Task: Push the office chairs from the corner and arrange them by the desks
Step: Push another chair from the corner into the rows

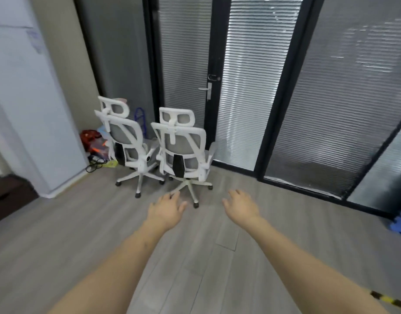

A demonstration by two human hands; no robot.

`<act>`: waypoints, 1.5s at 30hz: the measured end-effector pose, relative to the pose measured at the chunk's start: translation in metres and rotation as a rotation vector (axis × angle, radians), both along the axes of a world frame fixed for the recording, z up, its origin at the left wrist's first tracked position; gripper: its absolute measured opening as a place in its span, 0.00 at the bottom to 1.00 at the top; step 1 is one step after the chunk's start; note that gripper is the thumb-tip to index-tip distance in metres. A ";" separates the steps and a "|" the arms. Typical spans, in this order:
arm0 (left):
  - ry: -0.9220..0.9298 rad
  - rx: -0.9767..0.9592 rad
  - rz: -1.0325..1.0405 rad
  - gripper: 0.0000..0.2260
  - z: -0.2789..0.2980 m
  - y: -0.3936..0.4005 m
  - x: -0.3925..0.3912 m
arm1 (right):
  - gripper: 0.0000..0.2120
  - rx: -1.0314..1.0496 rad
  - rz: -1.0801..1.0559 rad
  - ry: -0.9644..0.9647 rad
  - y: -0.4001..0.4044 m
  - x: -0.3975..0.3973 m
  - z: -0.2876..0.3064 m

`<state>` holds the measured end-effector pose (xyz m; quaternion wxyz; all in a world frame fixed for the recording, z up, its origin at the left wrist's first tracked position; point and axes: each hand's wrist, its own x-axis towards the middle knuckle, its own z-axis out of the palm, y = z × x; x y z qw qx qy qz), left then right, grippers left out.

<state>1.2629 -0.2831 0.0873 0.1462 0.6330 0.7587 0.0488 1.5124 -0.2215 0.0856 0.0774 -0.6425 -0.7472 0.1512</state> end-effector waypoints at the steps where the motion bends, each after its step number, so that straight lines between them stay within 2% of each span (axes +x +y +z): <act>1: -0.006 0.008 0.031 0.27 0.000 0.019 -0.012 | 0.28 0.009 0.027 -0.004 0.026 -0.015 -0.001; 5: -0.015 0.022 0.082 0.28 -0.006 0.086 -0.068 | 0.27 0.028 0.108 -0.001 0.114 -0.076 -0.006; 10: -0.034 0.031 0.124 0.27 -0.007 0.199 -0.153 | 0.27 0.023 0.111 0.016 0.230 -0.158 -0.017; 16: -0.052 0.043 0.078 0.28 -0.015 0.347 -0.264 | 0.25 0.000 0.018 0.041 0.356 -0.259 -0.027; 21: -0.047 -0.019 0.032 0.28 -0.023 0.454 -0.321 | 0.25 -0.033 -0.055 0.058 0.441 -0.315 -0.038; 34: -0.048 -0.066 -0.004 0.28 -0.095 0.753 -0.399 | 0.31 -0.081 -0.232 0.074 0.712 -0.359 -0.088; 38: -0.046 -0.105 0.035 0.38 -0.105 0.834 -0.414 | 0.36 -0.112 -0.280 0.052 0.774 -0.353 -0.106; 41: -0.076 -0.189 0.052 0.45 -0.109 0.883 -0.422 | 0.44 -0.196 -0.309 0.002 0.815 -0.348 -0.119; 45: -0.141 -0.270 0.042 0.51 -0.122 0.919 -0.434 | 0.54 -0.264 -0.346 -0.041 0.845 -0.349 -0.131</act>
